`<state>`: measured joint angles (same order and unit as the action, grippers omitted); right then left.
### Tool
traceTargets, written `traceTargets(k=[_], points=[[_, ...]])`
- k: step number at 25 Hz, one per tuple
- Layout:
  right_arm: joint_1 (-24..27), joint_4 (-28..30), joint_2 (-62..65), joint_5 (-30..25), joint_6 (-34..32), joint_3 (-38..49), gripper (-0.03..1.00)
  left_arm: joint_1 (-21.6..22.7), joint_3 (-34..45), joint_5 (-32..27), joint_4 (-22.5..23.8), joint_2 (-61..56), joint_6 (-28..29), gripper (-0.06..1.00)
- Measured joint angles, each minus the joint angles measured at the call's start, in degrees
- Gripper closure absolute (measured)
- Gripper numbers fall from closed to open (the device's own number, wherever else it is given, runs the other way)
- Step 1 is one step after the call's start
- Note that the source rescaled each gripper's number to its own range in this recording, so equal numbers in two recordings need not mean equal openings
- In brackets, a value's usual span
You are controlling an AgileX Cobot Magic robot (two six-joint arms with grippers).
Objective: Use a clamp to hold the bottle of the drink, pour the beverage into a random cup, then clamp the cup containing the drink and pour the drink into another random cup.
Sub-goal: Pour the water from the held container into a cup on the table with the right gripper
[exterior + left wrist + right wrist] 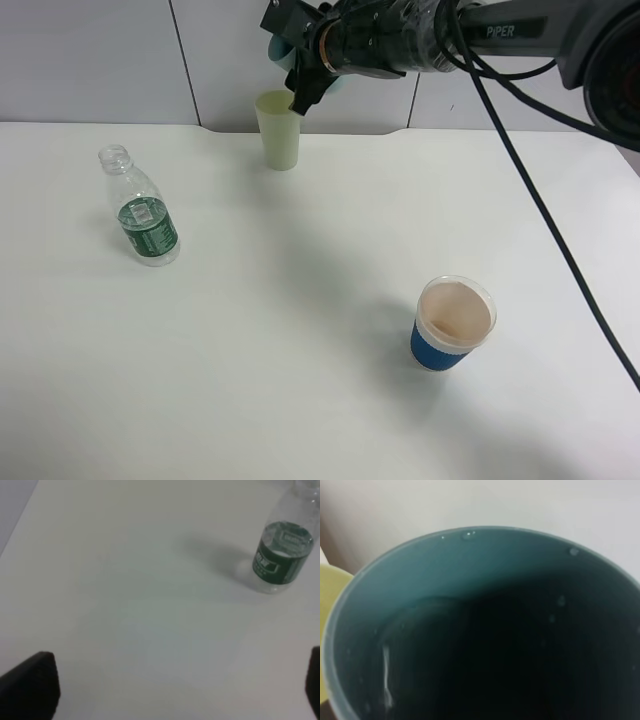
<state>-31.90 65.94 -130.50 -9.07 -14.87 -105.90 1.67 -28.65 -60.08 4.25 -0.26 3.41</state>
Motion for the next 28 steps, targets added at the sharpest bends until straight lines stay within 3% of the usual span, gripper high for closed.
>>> traceTargets(k=[28], points=[[-0.01,12.96,0.0,-1.29,0.56,0.0,0.96,0.0,0.0,0.0,0.0,0.0,0.0,-0.06]])
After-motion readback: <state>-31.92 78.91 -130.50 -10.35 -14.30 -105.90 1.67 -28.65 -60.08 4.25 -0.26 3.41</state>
